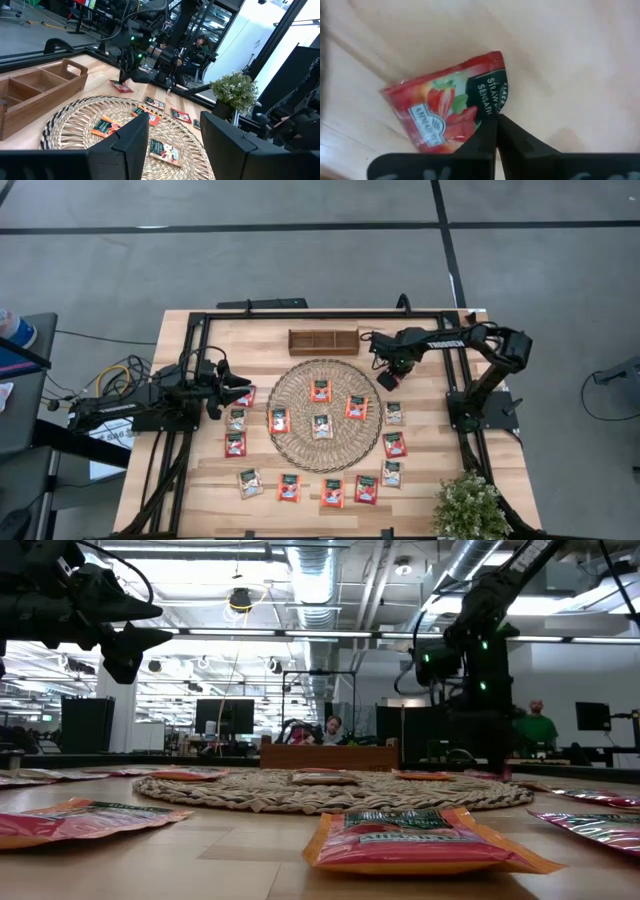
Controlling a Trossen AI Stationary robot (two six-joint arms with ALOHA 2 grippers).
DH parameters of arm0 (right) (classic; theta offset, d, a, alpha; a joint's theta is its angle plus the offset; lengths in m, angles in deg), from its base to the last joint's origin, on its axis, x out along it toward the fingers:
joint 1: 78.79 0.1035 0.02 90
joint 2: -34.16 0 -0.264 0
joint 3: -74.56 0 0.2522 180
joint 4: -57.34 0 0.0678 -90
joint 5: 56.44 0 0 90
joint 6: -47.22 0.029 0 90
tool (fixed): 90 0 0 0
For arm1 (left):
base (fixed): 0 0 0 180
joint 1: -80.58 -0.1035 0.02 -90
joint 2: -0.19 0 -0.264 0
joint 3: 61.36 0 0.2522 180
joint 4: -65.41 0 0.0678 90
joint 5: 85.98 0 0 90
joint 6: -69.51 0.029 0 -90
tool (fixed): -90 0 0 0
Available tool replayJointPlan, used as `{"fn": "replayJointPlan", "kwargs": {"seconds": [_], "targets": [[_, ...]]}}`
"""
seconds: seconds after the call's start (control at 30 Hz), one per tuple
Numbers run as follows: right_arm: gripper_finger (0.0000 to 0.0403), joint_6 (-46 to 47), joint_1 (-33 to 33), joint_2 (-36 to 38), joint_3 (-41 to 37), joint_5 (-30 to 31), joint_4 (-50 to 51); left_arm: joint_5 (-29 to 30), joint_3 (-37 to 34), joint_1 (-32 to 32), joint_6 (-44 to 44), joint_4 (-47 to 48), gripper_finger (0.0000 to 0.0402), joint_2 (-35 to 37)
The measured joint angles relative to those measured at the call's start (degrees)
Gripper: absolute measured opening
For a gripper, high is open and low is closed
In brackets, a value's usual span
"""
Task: Pick & Place Tea
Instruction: Put the red tea bag into the right section of the wooden organizer
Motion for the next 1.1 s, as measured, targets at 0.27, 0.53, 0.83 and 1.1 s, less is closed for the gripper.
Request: {"fn": "replayJointPlan", "kwargs": {"seconds": [0.27, 0.53, 0.83, 1.1], "targets": [[0.0001, -8.77, 6.28, 6.08, 8.60, 10.36, 2.85, -0.01, 0.01, 0.01, 0.03, -0.01, 0.0170, 0.00], [0.0000, -28.66, 12.73, 4.92, 17.56, 25.62, -7.95, 0.00, 0.02, 0.01, 0.05, 0.00, 0.0170, 0.00], [0.0000, -41.54, 10.84, -1.42, 19.73, 31.03, -19.77, 0.00, 0.02, 0.02, 0.05, 0.00, 0.0170, 0.02], [0.0000, -44.19, 10.08, -6.29, 19.87, 30.98, -26.00, 0.00, 0.00, -0.01, 0.09, 0.00, 0.0170, 0.00]]}}
